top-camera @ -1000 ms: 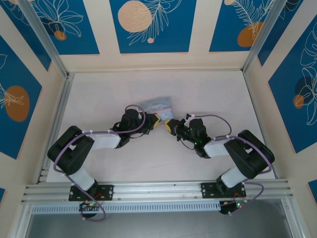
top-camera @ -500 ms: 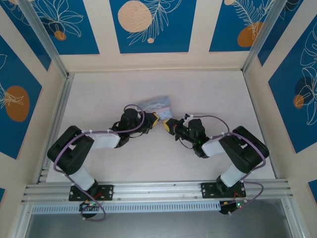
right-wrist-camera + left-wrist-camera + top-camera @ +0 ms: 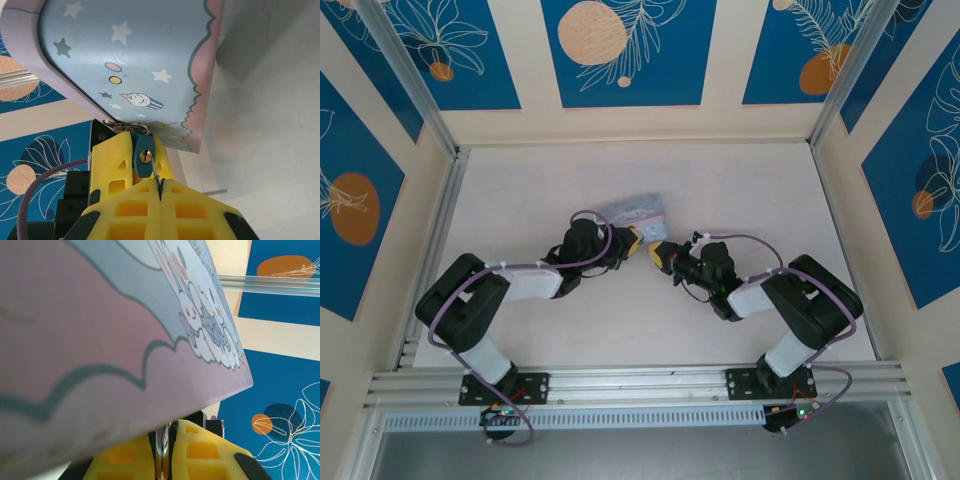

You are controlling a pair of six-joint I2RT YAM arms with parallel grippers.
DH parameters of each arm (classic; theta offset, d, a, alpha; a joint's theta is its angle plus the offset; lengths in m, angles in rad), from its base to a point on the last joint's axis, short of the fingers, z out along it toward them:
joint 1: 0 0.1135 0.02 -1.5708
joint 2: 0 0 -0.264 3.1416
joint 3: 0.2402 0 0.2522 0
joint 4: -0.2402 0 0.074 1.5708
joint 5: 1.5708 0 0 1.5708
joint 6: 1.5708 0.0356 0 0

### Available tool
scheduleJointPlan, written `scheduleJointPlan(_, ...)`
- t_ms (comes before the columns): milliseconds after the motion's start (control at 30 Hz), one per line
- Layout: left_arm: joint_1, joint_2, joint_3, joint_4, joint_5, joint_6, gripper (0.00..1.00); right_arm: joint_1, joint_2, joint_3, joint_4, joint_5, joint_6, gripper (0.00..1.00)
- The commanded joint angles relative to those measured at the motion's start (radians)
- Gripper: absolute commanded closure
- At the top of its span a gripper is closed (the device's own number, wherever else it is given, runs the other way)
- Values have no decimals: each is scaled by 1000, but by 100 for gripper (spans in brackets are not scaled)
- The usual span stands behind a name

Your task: Unlock the padlock with the key

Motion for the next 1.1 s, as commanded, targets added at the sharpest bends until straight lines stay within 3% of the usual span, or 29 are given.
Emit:
scheduleJointPlan(0,-2,2,20,65,30,-11,100,-10,16,5,34,-20,1,100)
scheduleJointPlan(267,-1,-1,8,60,34,-4,100,-18,82,26,125,-43,22,100)
scheduleJointPlan(1067,-1,10,-6,62,28,2,100,-24,24,24,91,-48,6,100)
